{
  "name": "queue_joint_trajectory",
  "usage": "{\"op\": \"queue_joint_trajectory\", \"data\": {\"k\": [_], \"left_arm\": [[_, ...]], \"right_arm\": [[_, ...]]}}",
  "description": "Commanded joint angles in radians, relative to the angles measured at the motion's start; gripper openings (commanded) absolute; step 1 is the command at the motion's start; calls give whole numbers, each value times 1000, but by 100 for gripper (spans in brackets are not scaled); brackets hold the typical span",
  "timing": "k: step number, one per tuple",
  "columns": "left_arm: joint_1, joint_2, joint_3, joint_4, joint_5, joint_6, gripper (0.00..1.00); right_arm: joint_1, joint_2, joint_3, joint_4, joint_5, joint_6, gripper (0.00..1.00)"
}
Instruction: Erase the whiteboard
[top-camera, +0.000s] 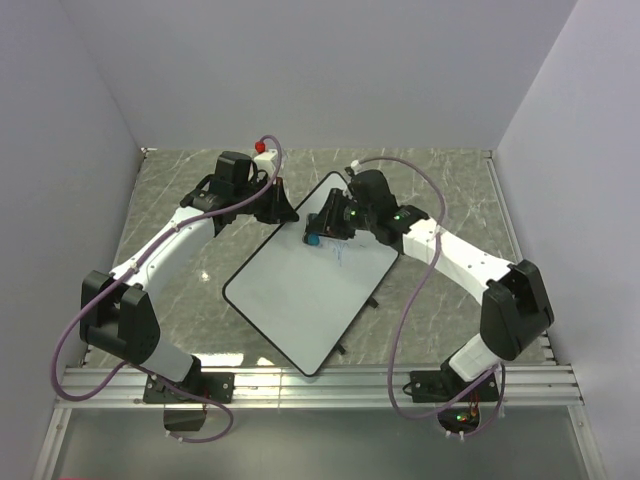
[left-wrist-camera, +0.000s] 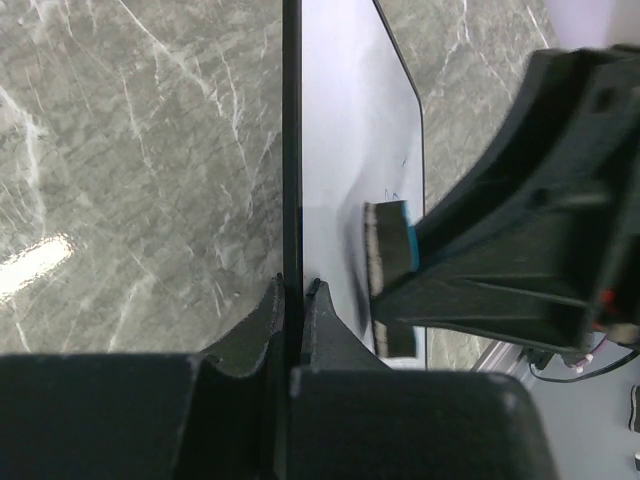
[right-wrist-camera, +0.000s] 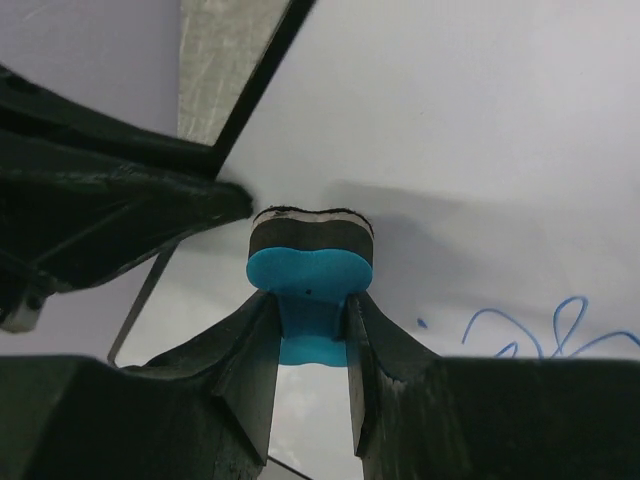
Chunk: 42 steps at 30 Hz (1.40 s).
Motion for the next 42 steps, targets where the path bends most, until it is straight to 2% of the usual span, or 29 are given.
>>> {"op": "queue_joint_trajectory", "data": {"k": [1, 9, 16, 24, 27, 32, 37, 42], "left_arm": [[-17, -26, -5, -24, -76, 65, 0], [-17, -32, 11, -24, -99, 56, 0], [-17, -44, 38, -33, -95, 54, 0], [-17, -43, 44, -30, -84, 53, 0], [-17, -32, 54, -30, -73, 51, 0], [-18, -13, 61, -30, -64, 51, 0], [-34, 4, 80, -39, -64, 56, 0], [-51, 13, 83, -46, -76, 62, 0]], "right_arm": [[-19, 46, 14, -16, -13, -11, 0], [-108, 60, -212, 24, -28, -27, 0], [-123, 60, -341, -28, 47, -64, 0], [-134, 43, -329, -173, 110, -89, 0], [-131, 0, -329, -174, 90, -101, 0], [-120, -83, -286, -73, -109, -123, 0], [-120, -71, -100, -68, -143, -97, 0], [-120, 64, 139, -120, -143, -98, 0]]}}
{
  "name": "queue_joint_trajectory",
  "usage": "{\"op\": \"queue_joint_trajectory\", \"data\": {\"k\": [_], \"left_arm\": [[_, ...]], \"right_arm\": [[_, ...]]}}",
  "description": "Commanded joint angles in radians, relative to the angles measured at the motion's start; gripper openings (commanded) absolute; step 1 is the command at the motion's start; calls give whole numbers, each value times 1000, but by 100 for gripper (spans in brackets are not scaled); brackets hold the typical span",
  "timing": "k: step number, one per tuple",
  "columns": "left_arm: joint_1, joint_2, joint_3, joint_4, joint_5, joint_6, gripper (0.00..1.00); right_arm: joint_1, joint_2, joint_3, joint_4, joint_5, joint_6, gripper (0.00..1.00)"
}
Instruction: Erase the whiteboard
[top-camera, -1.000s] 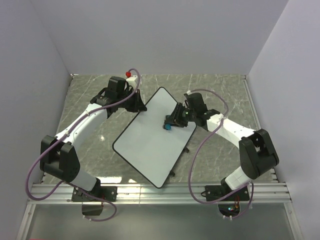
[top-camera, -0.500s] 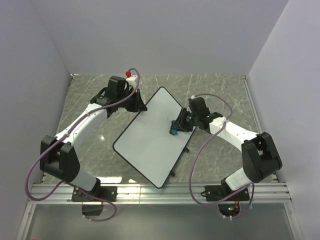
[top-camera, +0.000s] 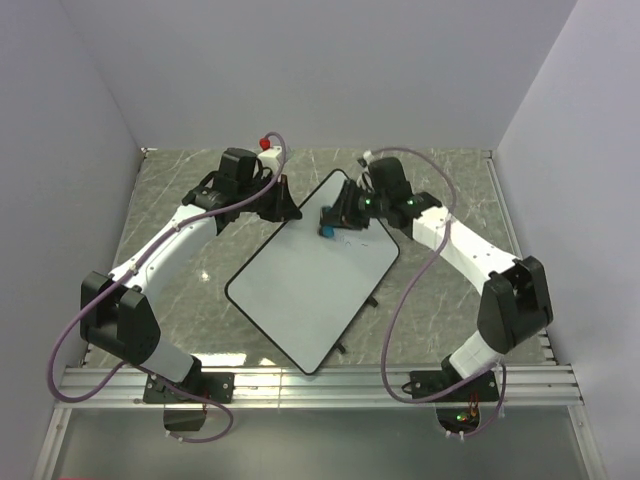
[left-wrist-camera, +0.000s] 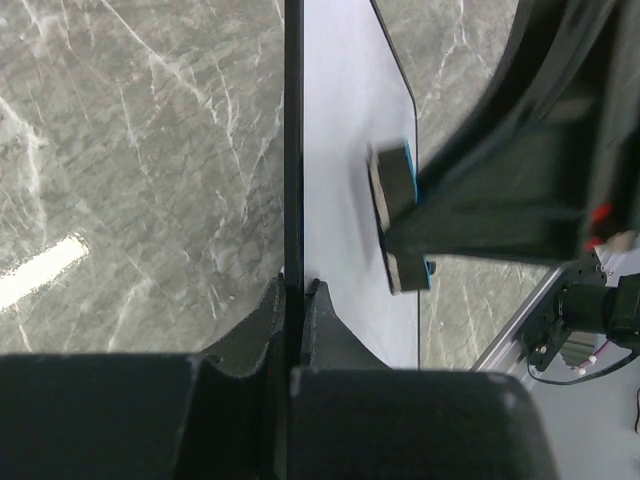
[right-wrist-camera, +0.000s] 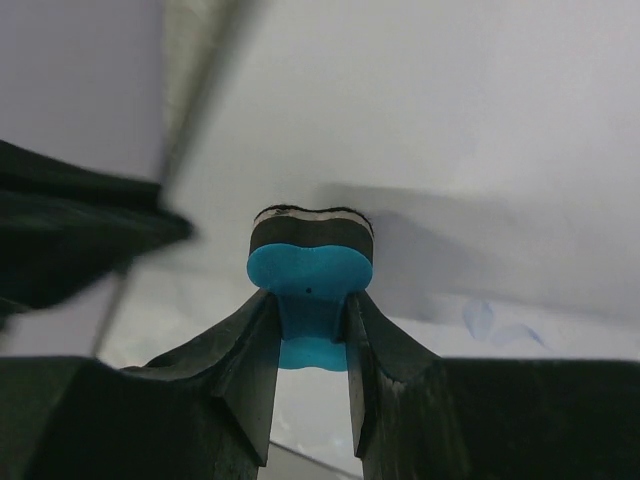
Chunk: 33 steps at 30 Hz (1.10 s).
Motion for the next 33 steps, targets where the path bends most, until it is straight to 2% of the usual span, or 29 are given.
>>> {"op": "queue_joint_trajectory", "data": {"k": [1, 5, 8, 18, 21, 26, 33], "left_arm": [[-20, 10, 33, -4, -35, 63, 0], [-24, 9, 39, -10, -43, 66, 0], [-24, 4, 39, -10, -46, 68, 0], [-24, -2, 29, -5, -51, 69, 0], [-25, 5, 36, -7, -43, 69, 0], [-24, 18, 44, -5, -26, 63, 0], [-28, 16, 36, -4, -23, 63, 0]], "right_arm": [[4, 78, 159, -21, -22, -18, 0], [0, 150, 222, -74, 19, -38, 0], [-3, 147, 164, -83, 47, -50, 0], [-9, -81, -325, -2, 128, -33, 0], [-13, -101, -379, 18, 122, -24, 0], [-17, -65, -303, 6, 128, -27, 0], [-60, 69, 71, -61, 98, -39, 0]]}}
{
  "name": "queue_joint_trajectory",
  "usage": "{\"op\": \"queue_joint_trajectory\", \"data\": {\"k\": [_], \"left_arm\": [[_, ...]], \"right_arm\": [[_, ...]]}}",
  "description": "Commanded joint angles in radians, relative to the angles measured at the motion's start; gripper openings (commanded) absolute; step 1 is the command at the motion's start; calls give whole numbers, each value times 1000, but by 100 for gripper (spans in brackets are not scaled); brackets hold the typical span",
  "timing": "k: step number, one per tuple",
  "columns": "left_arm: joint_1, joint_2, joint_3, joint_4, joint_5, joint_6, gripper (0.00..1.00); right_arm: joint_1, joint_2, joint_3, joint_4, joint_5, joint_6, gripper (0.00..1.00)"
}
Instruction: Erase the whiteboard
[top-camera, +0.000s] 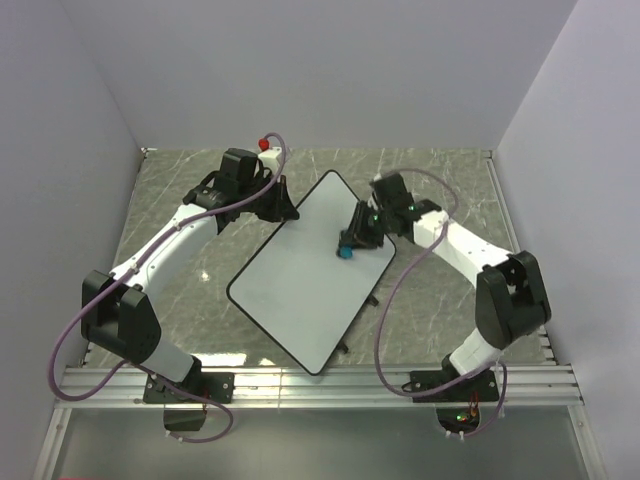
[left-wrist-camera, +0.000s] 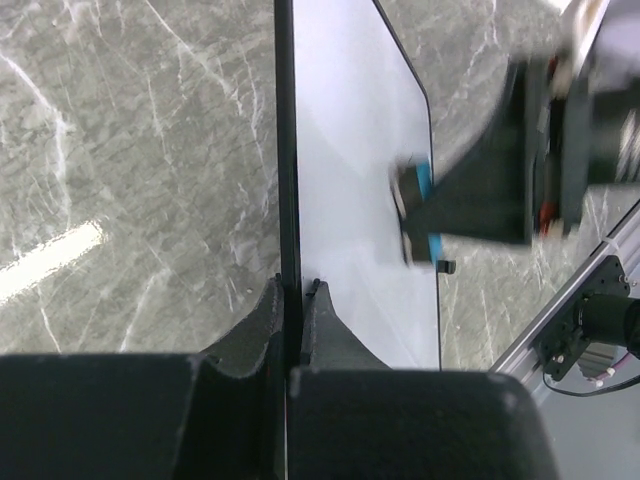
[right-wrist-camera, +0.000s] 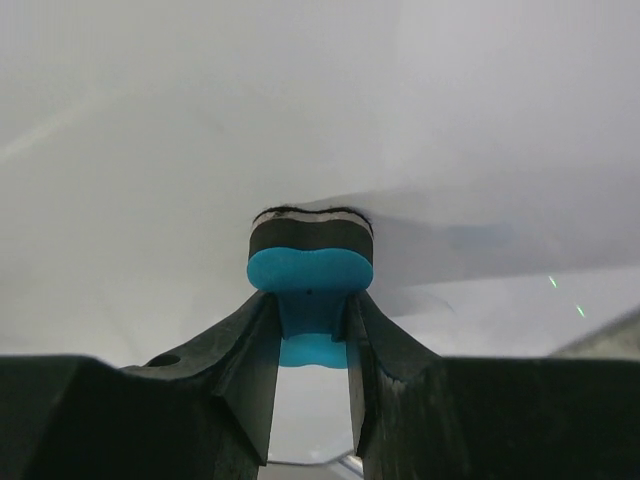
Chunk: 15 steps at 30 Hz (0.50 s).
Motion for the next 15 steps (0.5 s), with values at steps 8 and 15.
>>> {"op": "queue_joint_trajectory", "data": {"k": [8, 15], "left_arm": [[-29, -2, 26, 18, 10, 63, 0], [-29, -4, 26, 17, 4, 66, 0]], "right_arm": [[-78, 181, 314, 34, -32, -25, 0], [-79, 48, -64, 163, -35, -6, 0]]}}
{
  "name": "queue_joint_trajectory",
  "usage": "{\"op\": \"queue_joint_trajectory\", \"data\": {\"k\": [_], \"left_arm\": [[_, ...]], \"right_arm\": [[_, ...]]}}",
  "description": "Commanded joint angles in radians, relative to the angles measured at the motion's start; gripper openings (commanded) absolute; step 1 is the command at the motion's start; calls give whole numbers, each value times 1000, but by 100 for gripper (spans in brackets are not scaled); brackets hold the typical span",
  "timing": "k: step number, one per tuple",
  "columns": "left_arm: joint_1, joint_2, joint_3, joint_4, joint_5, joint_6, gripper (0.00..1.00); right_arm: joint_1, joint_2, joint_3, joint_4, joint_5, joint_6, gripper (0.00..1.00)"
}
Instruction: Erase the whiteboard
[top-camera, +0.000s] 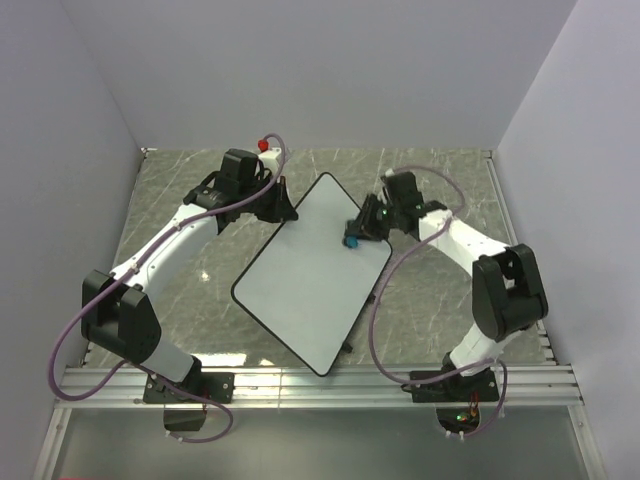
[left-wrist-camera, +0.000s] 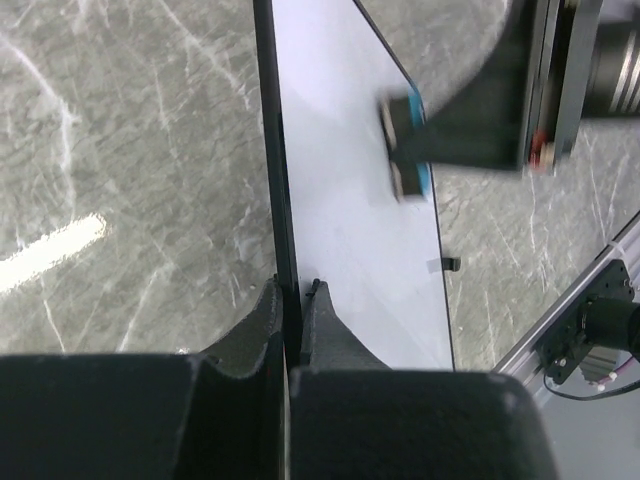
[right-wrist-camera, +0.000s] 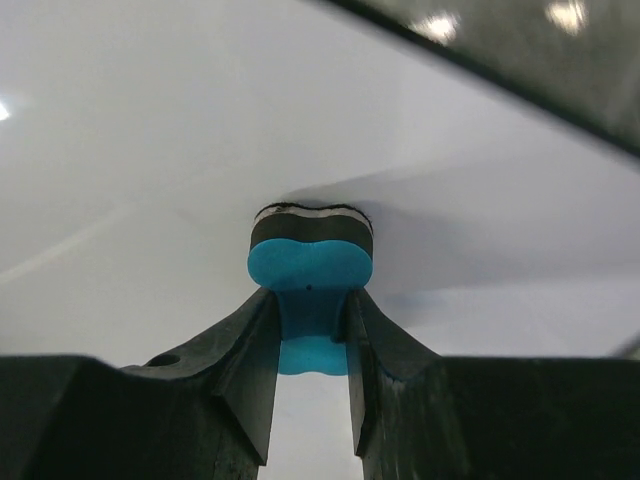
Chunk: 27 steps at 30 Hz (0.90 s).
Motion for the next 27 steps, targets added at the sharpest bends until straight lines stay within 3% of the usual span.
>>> {"op": "queue_joint_trajectory", "data": {"k": [1, 5, 10, 15, 22, 27], "left_arm": [[-24, -4, 26, 22, 16, 68, 0], [-24, 7, 32, 20, 23, 67, 0], [-24, 24, 44, 22, 33, 62, 0], [-26, 28, 52, 19, 44, 61, 0], [-29, 25, 50, 13, 49, 57, 0], [-29, 24, 50, 11, 47, 57, 0]], "right_arm": [[9, -73, -195, 30, 10, 2, 0], [9, -180, -394, 87, 4, 32, 0], [10, -221, -433, 94, 6, 43, 0], [-7, -169, -278, 48, 27, 28, 0], [-103, 38, 71, -42, 12, -30, 0], [-149, 132, 182, -103, 4, -63, 0]]}}
